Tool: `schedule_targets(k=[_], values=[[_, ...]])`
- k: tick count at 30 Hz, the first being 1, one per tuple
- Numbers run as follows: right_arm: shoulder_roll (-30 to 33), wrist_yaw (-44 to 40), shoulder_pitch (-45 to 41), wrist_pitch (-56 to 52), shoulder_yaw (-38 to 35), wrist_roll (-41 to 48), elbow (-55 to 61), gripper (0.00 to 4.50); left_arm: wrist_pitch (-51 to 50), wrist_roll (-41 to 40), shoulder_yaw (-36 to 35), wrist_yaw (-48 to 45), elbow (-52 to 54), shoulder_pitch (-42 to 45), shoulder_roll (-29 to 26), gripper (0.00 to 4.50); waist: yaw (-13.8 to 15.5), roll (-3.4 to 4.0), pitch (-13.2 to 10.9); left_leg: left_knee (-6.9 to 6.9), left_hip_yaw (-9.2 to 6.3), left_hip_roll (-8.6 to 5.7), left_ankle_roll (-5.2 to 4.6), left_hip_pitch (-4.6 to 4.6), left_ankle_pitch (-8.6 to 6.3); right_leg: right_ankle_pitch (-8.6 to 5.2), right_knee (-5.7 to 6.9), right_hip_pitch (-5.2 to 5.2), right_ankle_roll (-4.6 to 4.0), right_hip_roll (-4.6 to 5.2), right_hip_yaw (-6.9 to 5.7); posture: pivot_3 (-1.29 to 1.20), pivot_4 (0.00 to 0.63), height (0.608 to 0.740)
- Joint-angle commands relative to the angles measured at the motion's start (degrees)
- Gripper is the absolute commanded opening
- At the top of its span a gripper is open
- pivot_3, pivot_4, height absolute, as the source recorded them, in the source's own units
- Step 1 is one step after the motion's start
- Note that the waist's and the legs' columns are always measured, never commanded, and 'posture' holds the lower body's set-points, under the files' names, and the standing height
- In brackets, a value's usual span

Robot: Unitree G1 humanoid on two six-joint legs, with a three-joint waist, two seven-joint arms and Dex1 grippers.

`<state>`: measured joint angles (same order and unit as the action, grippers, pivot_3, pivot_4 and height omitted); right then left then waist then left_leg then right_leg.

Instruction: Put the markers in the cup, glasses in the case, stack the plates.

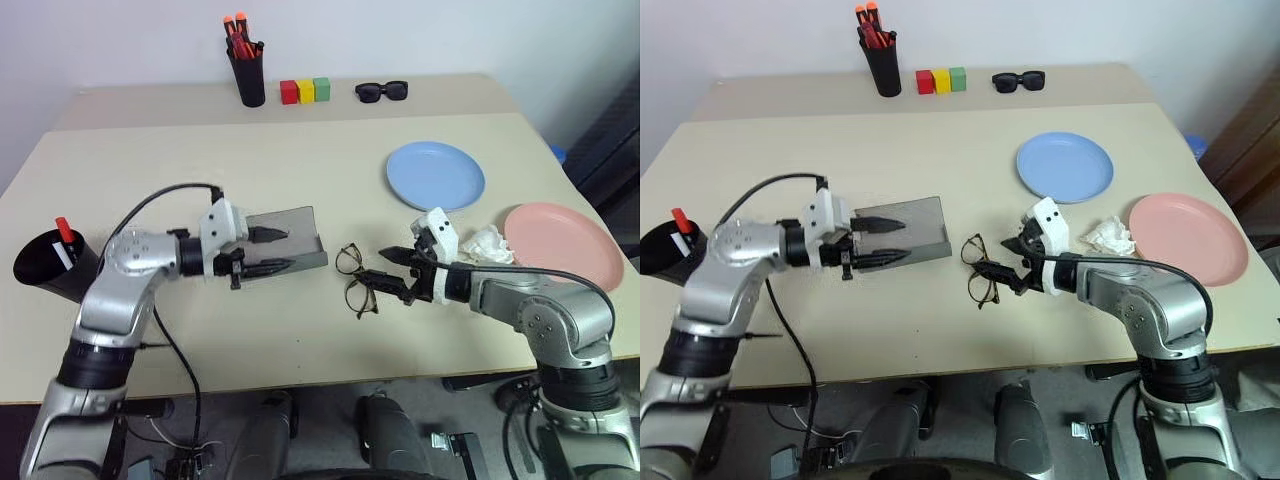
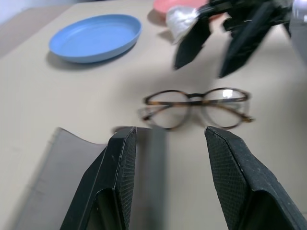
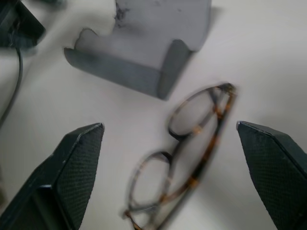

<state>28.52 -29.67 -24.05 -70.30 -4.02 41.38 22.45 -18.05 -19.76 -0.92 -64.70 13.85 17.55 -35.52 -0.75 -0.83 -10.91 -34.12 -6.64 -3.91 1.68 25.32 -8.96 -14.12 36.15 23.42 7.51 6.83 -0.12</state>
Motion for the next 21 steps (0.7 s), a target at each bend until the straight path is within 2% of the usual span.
schedule_targets(k=[1, 4, 7, 17, 20, 21], values=[[-2.67, 3.51, -2.98, -5.16, -2.53, 2.75, 0.53, 4.50, 0.71, -3.76, -3.84, 1.45, 5.46, -6.00, -0.39, 2.28, 0.15, 0.02, 0.02, -0.03, 0.00, -0.03, 0.00, 0.00, 0.00, -0.04, -0.01, -0.03, -0.06, 0.00, -0.01, 0.00, 0.150, 0.740], [-4.58, 6.40, -5.10, -9.79, -2.56, 2.26, -1.96, 4.50, 1.52, -4.98, -5.74, 3.34, 8.76, -13.83, 0.11, 2.28, -0.02, 0.09, 0.05, -0.01, 0.09, -0.03, -0.03, -0.01, -0.02, -0.05, -0.07, -0.01, -0.10, 0.04, 0.09, 0.00, 0.150, 0.740], [-5.05, 7.70, -6.10, -12.36, -2.96, 1.93, -3.31, 4.50, 1.60, -5.56, -6.16, 4.65, 10.71, -16.84, -0.47, 2.28, 0.37, 0.10, 0.05, 0.00, 0.06, -0.03, -0.02, 0.01, -0.02, -0.07, -0.05, 0.02, -0.13, 0.02, 0.05, 0.00, 0.150, 0.740], [-5.71, 9.19, -7.16, -15.85, -4.24, 1.65, -5.52, 4.50, -0.91, -7.62, -6.45, 9.19, 13.69, -17.47, -1.20, 2.28, 0.02, 0.14, 0.06, 0.01, 0.10, -0.03, -0.03, 0.01, -0.02, -0.07, -0.07, 0.02, -0.16, 0.01, 0.06, 0.00, 0.150, 0.740], [-6.10, 9.56, -7.09, -16.68, -4.67, 1.64, -5.57, 3.69, -0.84, -7.80, -6.56, 9.74, 13.80, -17.71, -1.66, 2.34, 0.00, 0.14, 0.06, 0.01, 0.11, -0.03, -0.03, 0.01, -0.02, -0.07, -0.07, 0.02, -0.16, 0.01, 0.06, 0.00, 0.150, 0.740], [-6.16, 9.61, -7.10, -16.78, -4.73, 1.58, -5.62, 3.23, -0.84, -7.86, -6.56, 9.87, 13.77, -17.71, -1.77, 2.34, 0.00, 0.14, 0.06, 0.01, 0.11, -0.03, -0.03, 0.01, -0.02, -0.07, -0.07, 0.03, -0.16, 0.00, 0.06, 0.00, 0.150, 0.740]])
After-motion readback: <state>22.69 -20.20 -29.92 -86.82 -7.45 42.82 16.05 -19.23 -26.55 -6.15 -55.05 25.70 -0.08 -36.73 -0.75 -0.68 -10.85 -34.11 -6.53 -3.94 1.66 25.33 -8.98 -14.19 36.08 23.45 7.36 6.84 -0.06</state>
